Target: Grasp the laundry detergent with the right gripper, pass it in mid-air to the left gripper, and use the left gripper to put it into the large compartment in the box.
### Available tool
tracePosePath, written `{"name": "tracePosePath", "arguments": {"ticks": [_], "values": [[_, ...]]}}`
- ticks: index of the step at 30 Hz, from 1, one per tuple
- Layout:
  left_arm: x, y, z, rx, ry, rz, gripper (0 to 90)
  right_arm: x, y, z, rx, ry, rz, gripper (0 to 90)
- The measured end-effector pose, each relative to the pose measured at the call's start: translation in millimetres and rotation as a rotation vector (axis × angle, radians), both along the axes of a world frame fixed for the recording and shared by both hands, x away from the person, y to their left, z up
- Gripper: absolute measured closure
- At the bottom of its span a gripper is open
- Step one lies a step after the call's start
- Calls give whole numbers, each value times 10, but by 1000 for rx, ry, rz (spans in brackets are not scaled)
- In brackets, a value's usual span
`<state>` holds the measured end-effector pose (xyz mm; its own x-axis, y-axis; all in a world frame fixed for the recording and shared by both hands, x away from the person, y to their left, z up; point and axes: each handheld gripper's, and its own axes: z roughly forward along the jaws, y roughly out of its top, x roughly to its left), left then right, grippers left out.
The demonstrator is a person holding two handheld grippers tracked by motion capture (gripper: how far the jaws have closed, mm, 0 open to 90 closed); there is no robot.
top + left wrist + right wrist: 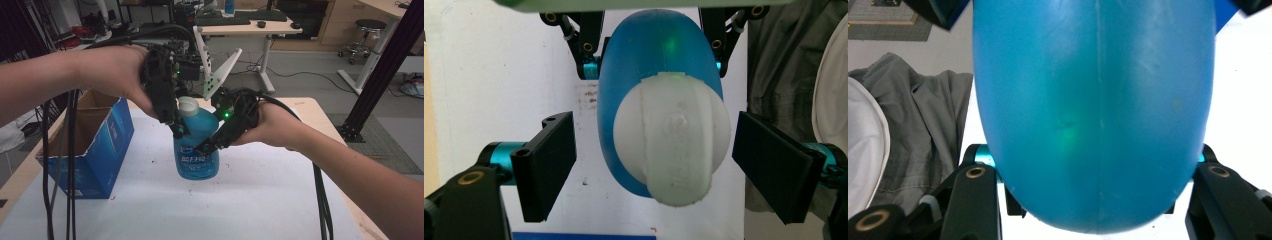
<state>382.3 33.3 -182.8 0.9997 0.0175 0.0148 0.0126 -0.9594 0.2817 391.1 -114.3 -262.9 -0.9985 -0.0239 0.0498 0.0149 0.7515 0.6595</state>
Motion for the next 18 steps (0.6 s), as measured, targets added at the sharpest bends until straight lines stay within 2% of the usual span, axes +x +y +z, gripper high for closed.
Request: {"name": "tracePosePath", "arguments": {"ticks": [18], "values": [[14,-30,-67,7,-1,-1,183,17,-12,10,-1,7,-16,467]]}}
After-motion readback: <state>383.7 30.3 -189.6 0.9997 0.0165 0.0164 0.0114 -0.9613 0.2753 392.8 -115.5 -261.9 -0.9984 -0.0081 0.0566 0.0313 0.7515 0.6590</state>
